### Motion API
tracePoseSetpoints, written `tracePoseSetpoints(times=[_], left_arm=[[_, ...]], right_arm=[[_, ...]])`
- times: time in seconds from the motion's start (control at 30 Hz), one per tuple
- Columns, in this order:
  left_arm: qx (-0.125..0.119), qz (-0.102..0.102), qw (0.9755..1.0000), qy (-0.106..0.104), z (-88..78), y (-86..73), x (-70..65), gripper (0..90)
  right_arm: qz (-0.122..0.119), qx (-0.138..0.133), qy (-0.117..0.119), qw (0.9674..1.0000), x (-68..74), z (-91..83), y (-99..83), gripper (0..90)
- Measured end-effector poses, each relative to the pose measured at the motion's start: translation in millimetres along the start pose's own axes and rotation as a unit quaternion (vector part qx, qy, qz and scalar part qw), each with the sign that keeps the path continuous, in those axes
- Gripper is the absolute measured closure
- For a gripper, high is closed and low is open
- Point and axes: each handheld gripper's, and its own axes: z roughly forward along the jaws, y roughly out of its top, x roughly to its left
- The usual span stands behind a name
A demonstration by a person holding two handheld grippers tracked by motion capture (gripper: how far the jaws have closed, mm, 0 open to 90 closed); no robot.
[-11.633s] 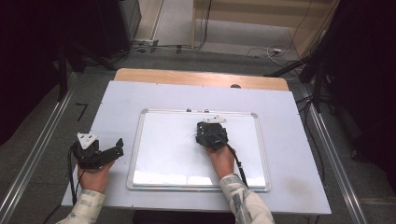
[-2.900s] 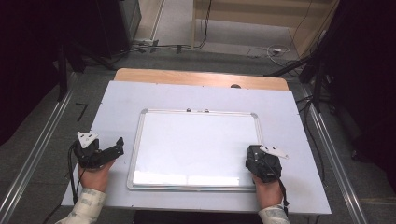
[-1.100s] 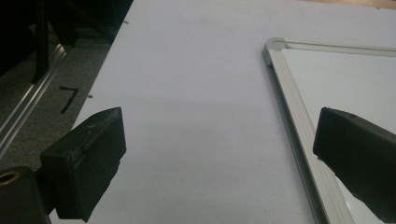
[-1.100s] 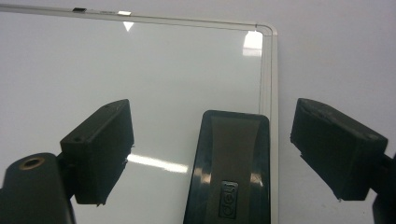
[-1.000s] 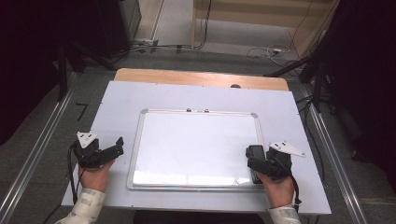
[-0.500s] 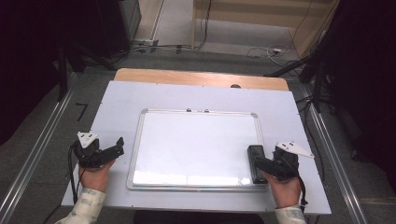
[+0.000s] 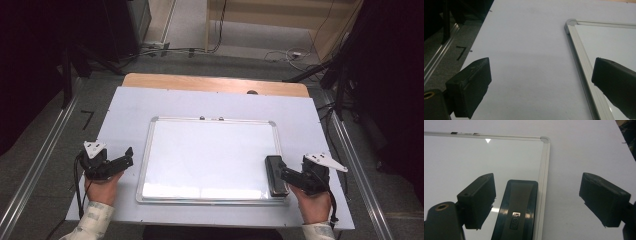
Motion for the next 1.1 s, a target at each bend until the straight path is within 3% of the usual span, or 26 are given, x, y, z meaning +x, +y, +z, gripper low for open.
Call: tracePoseSetpoints(times=[1.1], left_arm=[[-0.001,0.000,1.0000,0.000,-0.3,0.0,-0.2,3.0]], right_arm=[[0.023,-0.001,-0.036,0.9991,-44.0,-5.6,-6.1,12.7]])
